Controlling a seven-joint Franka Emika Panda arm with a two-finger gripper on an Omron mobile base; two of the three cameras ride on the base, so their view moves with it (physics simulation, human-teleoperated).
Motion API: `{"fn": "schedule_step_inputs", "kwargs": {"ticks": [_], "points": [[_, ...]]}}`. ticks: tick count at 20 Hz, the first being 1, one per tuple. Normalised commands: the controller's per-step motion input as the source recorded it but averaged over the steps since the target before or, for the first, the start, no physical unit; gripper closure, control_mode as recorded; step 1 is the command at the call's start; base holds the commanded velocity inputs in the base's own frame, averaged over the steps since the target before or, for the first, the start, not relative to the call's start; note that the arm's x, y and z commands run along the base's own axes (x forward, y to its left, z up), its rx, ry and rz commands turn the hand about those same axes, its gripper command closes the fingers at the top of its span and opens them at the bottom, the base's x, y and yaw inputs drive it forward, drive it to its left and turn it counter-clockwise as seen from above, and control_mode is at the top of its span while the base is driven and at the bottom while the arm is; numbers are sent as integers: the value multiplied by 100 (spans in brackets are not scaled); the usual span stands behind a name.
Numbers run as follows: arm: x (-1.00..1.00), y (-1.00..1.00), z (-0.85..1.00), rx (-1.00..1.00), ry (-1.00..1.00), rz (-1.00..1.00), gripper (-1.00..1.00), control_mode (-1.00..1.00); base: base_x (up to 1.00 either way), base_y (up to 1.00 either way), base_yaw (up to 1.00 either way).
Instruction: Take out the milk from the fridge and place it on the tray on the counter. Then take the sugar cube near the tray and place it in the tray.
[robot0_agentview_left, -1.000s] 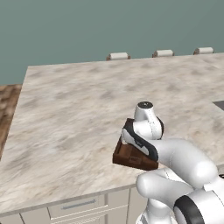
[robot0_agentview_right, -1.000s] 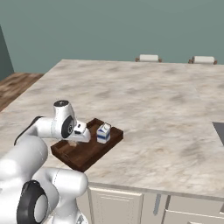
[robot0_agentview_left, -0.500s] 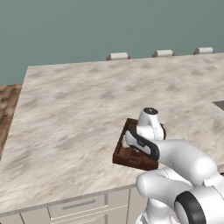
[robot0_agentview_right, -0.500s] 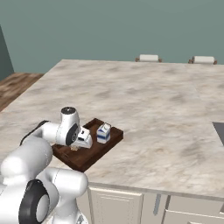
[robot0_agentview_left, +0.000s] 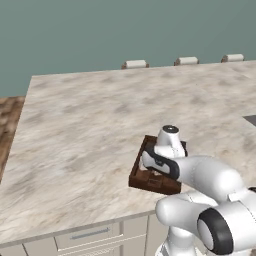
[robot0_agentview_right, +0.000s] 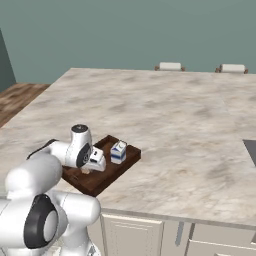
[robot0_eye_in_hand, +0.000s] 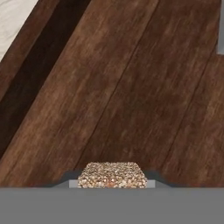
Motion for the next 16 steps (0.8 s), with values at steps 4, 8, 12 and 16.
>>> {"fn": "schedule_step_inputs", "kwargs": {"ticks": [4,8,12,16], "points": [[1,1,-31,0,0,0,-100,-100,0,0,0],[0,1,-5,0,-4,-1,-100,-100,0,0,0],[0,0,0,0,-8,-1,-100,-100,0,0,0],[0,0,2,0,-2,0,-100,-100,0,0,0]]}}
